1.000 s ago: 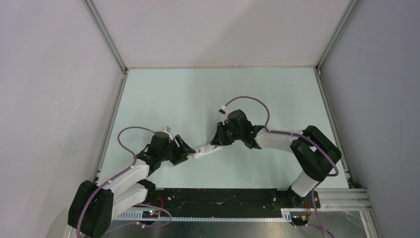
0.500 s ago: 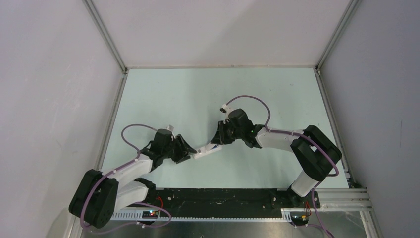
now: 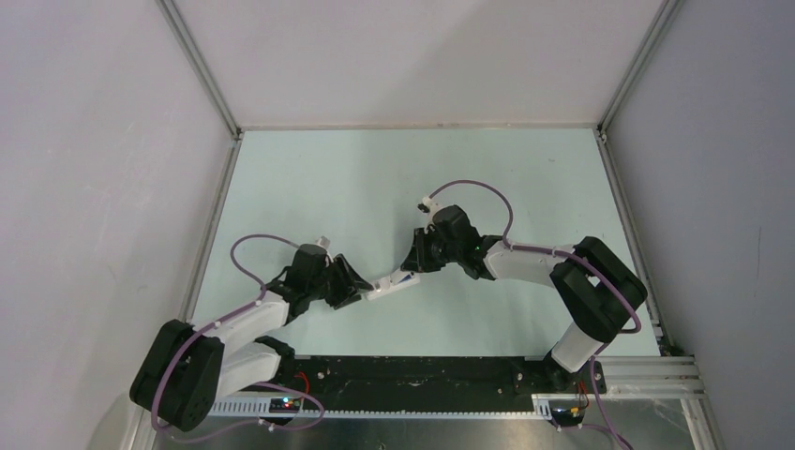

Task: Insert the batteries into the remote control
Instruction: Load the battery cover into the remote control.

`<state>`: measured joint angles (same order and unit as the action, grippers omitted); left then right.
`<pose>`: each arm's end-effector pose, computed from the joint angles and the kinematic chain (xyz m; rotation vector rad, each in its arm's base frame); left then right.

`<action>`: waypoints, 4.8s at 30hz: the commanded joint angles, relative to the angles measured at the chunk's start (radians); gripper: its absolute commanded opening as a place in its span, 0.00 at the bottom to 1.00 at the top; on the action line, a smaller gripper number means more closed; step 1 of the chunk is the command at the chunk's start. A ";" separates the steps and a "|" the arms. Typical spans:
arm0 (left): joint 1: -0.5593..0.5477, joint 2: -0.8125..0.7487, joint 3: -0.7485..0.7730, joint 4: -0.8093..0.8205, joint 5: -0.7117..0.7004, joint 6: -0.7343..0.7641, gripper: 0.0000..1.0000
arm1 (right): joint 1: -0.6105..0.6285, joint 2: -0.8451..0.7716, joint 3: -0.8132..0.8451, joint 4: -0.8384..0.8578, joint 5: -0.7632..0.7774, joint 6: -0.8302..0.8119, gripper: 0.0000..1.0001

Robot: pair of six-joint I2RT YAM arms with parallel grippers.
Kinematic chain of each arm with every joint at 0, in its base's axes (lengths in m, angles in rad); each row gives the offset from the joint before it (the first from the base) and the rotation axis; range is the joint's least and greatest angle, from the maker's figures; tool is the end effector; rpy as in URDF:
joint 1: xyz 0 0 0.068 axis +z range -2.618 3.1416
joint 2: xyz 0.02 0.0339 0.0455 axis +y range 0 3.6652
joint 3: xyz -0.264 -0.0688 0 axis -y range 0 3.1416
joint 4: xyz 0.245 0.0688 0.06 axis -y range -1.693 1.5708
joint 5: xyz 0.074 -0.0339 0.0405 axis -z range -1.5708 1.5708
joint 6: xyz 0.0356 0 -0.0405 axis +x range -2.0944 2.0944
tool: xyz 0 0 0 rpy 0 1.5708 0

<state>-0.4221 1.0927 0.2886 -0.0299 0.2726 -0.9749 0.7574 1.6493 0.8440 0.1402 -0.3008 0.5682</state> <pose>0.1644 -0.0843 0.1329 -0.5760 2.5342 -0.9168 0.2389 0.2404 0.1750 -0.4047 2.3830 1.0097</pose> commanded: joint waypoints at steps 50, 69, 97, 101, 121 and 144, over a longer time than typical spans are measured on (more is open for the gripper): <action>-0.027 0.062 0.011 -0.051 -0.038 0.053 0.55 | 0.087 -0.007 0.029 -0.095 0.230 -0.017 0.32; -0.027 0.052 0.006 -0.051 -0.040 0.055 0.55 | 0.075 -0.095 0.034 -0.135 0.275 -0.022 0.42; -0.028 0.058 0.009 -0.050 -0.042 0.063 0.56 | 0.108 0.007 0.113 -0.238 0.301 -0.049 0.34; -0.027 0.060 0.009 -0.050 -0.041 0.064 0.56 | 0.108 0.018 0.118 -0.236 0.296 -0.050 0.30; -0.028 0.080 0.017 -0.049 -0.031 0.080 0.56 | 0.116 0.057 0.139 -0.205 0.293 -0.082 0.21; -0.027 0.083 0.012 -0.043 -0.031 0.080 0.56 | 0.216 0.146 0.226 -0.398 0.520 -0.140 0.26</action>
<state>-0.4416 1.1473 0.3164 -0.0074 0.2928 -0.9413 0.9493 1.7439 1.0496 -0.2165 0.1604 0.4507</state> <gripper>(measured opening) 0.558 0.254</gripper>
